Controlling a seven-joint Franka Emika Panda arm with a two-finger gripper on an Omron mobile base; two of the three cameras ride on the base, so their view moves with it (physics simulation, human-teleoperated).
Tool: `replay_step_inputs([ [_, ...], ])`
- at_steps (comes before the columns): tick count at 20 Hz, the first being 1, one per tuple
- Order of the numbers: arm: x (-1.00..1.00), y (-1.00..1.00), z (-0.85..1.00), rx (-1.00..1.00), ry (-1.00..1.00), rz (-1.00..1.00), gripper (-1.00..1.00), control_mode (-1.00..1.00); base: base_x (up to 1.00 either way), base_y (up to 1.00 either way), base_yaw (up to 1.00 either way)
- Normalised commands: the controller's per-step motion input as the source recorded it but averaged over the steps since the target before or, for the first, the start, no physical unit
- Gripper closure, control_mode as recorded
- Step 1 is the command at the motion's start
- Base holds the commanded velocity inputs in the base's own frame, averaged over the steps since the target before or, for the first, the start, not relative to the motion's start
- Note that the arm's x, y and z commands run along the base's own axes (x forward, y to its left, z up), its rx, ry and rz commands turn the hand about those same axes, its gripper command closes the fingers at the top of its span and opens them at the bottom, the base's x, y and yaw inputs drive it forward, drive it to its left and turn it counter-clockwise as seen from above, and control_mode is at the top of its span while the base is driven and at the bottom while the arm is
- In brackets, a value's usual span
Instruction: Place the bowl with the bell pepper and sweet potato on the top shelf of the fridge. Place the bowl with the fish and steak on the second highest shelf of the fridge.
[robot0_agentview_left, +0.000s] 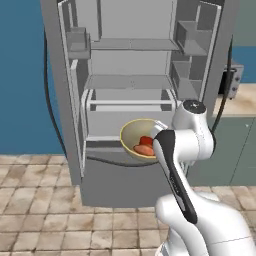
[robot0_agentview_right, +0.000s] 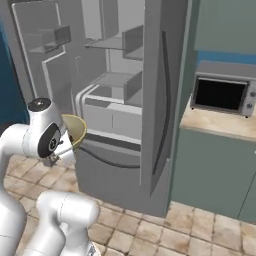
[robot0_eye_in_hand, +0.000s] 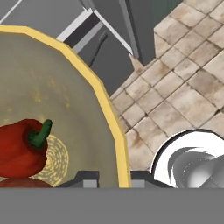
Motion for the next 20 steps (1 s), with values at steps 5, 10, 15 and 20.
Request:
replay_step_inputs([
  [5, 0.0, 0.0, 0.0, 0.0, 0.0, 0.0, 1.0, 1.0, 0.4, 0.08, -0.39],
  [10, 0.0, 0.0, 0.0, 0.0, 0.0, 0.0, 1.0, 1.0, 0.5, 0.44, -0.24],
  [15, 0.0, 0.0, 0.0, 0.0, 0.0, 0.0, 1.0, 1.0, 0.56, 0.74, -0.08],
  [20, 0.0, 0.0, 0.0, 0.0, 0.0, 0.0, 1.0, 1.0, 0.77, 0.48, -0.08],
])
